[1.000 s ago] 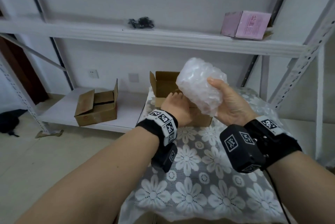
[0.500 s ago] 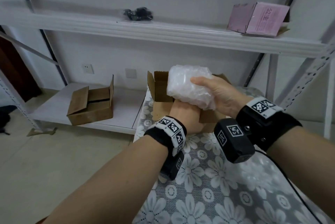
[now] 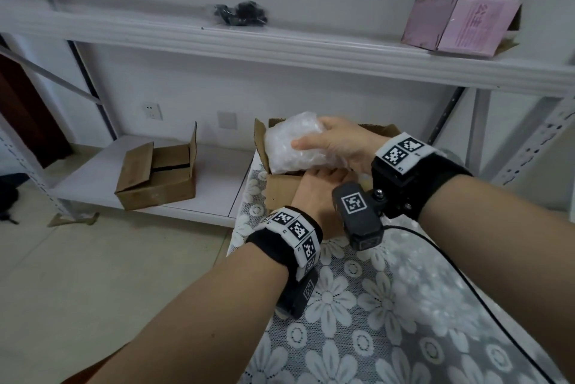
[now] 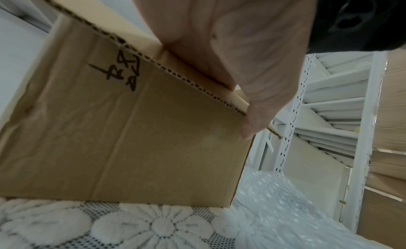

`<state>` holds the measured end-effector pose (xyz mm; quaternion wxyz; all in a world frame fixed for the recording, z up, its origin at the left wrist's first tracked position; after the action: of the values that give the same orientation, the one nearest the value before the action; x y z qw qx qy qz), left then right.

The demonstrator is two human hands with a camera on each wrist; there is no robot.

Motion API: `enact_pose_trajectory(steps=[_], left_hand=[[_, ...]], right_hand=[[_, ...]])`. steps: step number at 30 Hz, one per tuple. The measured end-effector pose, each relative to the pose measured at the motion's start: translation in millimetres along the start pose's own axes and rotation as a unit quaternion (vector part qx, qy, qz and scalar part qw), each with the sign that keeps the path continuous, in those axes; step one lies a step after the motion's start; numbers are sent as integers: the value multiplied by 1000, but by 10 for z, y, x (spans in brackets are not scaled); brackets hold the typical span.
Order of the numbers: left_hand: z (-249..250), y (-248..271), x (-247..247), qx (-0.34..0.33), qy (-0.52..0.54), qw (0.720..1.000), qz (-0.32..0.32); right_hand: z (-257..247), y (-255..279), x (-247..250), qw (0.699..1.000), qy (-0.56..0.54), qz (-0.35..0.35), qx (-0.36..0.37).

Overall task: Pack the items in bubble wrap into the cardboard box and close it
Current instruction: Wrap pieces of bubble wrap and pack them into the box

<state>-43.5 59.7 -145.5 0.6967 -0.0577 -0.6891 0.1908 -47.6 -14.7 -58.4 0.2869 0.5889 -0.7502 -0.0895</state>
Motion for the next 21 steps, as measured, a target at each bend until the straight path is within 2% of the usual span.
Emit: enact_pose_trajectory(steps=[3, 5, 8, 12, 14, 15, 16, 18, 19, 20, 21], left_hand=[[6, -10, 22, -19, -83, 996, -16], [-8, -18, -2, -16, -94, 995, -23], [5, -15, 9, -40, -89, 995, -2], [9, 43, 65, -66, -26, 997, 29], [-33, 135, 65, -29, 74, 995, 65], [-56, 193, 75, 10, 145, 983, 113], [-98, 247, 89, 51, 187, 964, 183], [-180, 327, 214, 120, 171, 919, 334], [-237, 347, 295, 147, 148, 908, 363], [-305, 336, 373, 168, 133, 911, 352], [-375, 318, 433, 181, 135, 925, 305]], right_hand=[[38, -75, -29, 997, 61, 37, 15], [56, -117, -16, 996, 77, 47, 19], [42, -123, 39, 994, 86, 56, 31], [28, -223, 97, 980, 147, 121, 60], [43, -255, 129, 970, 182, 148, 69], [57, -265, 142, 965, 199, 156, 73], [79, -285, 158, 960, 216, 162, 78], [130, -328, 184, 951, 243, 169, 85], [147, -338, 175, 946, 265, 171, 82], [160, -363, 173, 939, 288, 170, 84], [157, -366, 155, 930, 316, 168, 85]])
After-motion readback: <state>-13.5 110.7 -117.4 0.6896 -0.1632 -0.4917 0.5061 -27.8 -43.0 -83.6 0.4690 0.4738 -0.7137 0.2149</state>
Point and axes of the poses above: each hand's wrist, its own y-axis away from the middle knuckle, its own x-axis out of the back of the hand, z = x × y, the point moved 1 cm from there along -y, towards the middle knuckle, and after that the axes turned 14 degrees about -x, right-handed, at the moved point
